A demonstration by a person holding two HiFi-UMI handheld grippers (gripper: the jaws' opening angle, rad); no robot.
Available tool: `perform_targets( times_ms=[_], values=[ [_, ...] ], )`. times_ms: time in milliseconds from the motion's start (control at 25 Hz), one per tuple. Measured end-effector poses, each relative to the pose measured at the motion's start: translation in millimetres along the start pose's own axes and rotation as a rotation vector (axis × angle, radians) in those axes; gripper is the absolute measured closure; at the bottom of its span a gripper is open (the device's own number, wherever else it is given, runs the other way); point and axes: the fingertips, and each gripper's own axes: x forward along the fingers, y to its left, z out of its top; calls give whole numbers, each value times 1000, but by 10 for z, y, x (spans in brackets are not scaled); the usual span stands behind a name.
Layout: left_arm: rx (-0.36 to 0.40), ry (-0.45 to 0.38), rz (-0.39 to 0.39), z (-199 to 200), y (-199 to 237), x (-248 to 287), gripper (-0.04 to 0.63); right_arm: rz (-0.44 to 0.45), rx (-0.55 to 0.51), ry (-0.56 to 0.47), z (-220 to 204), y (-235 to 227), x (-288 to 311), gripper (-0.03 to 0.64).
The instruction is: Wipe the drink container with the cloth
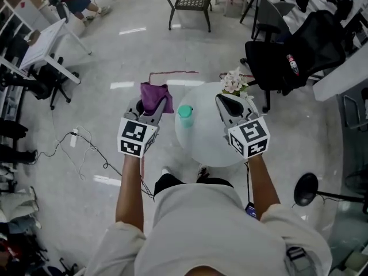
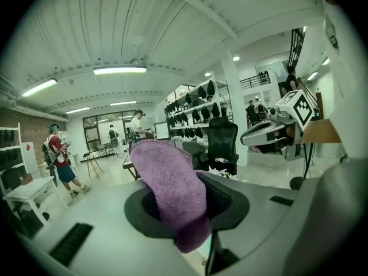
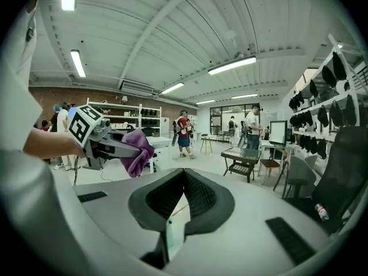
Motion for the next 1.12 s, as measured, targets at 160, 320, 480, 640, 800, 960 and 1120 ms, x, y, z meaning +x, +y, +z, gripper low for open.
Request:
perform_targets(
  times_ms=[160,320,480,640,800,960,1120],
  values=[
    [39,43,-97,-281,126,286,477,34,28,72,-265,222,347,498],
    [64,78,-245,-599,240,609,477,58,58,151,-569,448,756,391],
    [15,118,-419,-891,282,909,477,60,84,253,-954,578,1085,286],
    [17,161,-603,-1189,170,1170,477,78,27,421,-1368,761,1346,207],
    [32,204,-767,-1459,-62,1351,477,67,-7,525,-1659,857,1514,209],
    [25,242,-862,-1669,-201,1544,477,37,-39,598,-1859,808,1645,233],
    [8,264,-940,-1830,-322,1631,477,-25,-26,599,-1911,770,1719,278]
  ],
)
